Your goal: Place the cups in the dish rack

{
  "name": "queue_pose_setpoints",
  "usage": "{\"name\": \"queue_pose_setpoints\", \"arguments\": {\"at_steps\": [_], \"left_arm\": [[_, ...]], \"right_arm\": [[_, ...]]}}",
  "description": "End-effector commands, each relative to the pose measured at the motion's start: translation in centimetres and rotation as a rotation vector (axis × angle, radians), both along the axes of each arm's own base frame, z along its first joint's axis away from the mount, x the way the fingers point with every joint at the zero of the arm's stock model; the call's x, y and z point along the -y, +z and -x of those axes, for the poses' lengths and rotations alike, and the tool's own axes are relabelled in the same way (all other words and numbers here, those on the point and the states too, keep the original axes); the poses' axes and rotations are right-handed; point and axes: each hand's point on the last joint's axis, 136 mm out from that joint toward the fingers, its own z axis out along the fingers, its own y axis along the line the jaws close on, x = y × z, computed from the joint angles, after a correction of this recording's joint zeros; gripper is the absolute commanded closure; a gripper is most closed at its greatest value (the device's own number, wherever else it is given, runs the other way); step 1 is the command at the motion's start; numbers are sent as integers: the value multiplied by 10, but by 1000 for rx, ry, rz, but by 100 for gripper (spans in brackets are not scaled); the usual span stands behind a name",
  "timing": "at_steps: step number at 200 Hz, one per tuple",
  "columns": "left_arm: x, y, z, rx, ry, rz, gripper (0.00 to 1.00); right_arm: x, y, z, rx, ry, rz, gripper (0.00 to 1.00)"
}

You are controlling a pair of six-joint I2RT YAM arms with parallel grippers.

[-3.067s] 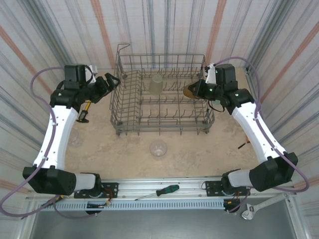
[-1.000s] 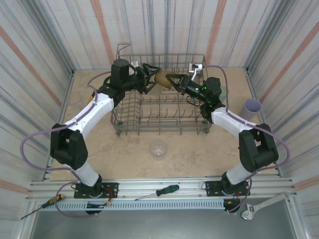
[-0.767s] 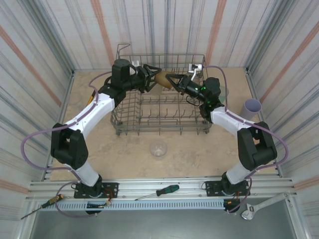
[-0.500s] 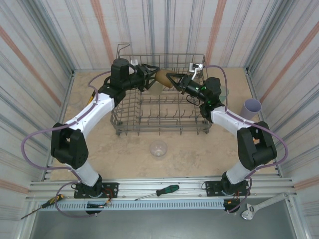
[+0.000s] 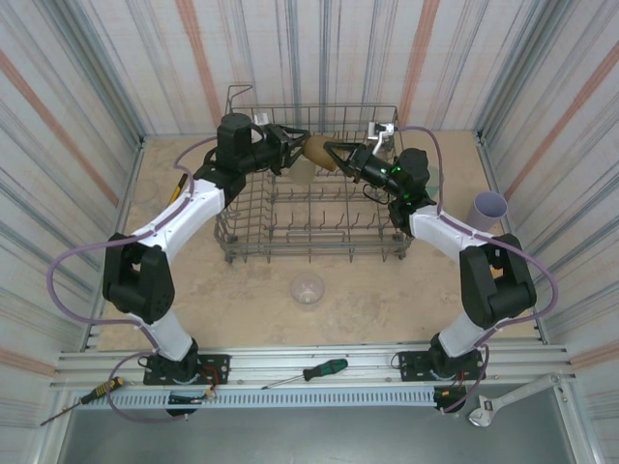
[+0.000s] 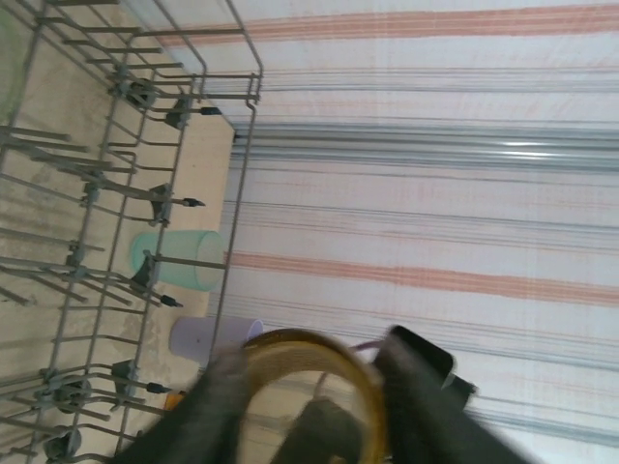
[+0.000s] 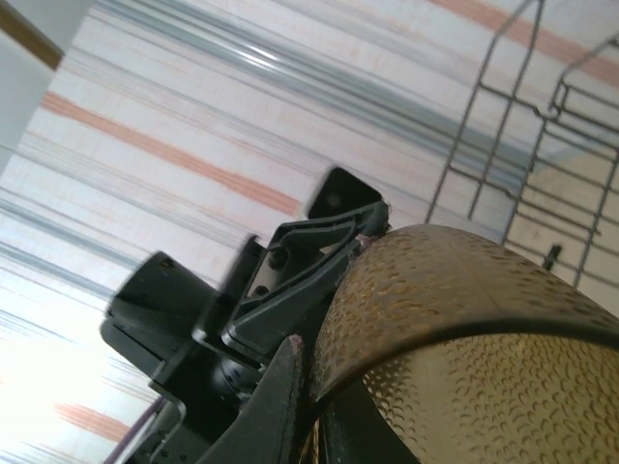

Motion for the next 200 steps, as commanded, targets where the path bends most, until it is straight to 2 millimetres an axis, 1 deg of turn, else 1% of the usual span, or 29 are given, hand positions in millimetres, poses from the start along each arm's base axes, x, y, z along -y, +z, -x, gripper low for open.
{"name": "queue_pose_setpoints", "arguments": {"at_steps": [1,6,15,29,43,55,98,122,175,200], "left_arm": [[22,4,14,3,-107,26,79],[22,5,14,0,-110,30,74],[23,5,14,-6,-113,36,61],[23,6,16,-6,-118,45,54],[23,7,17,-7,-122,45,40],[22,8,18,-3,-121,39,34],[21,3,21,-13,-124,36,22],[21,4,22,-15,-126,46,20],[21,1,25,-24,-133,43,15],[21,0,25,-33,-135,53,12]], "right_arm": [[-9,19,3,38,39,-33,100],[-9,19,2,39,37,-35,100],[-10,20,1,41,35,-42,100],[-10,22,0,46,33,-53,100],[-8,25,-1,52,29,-69,100],[-5,29,-1,57,20,-75,100],[-1,39,4,84,-1,-64,100],[0,42,5,92,-6,-62,100],[8,60,7,130,-30,-73,100],[10,59,6,131,-45,-57,100]]}}
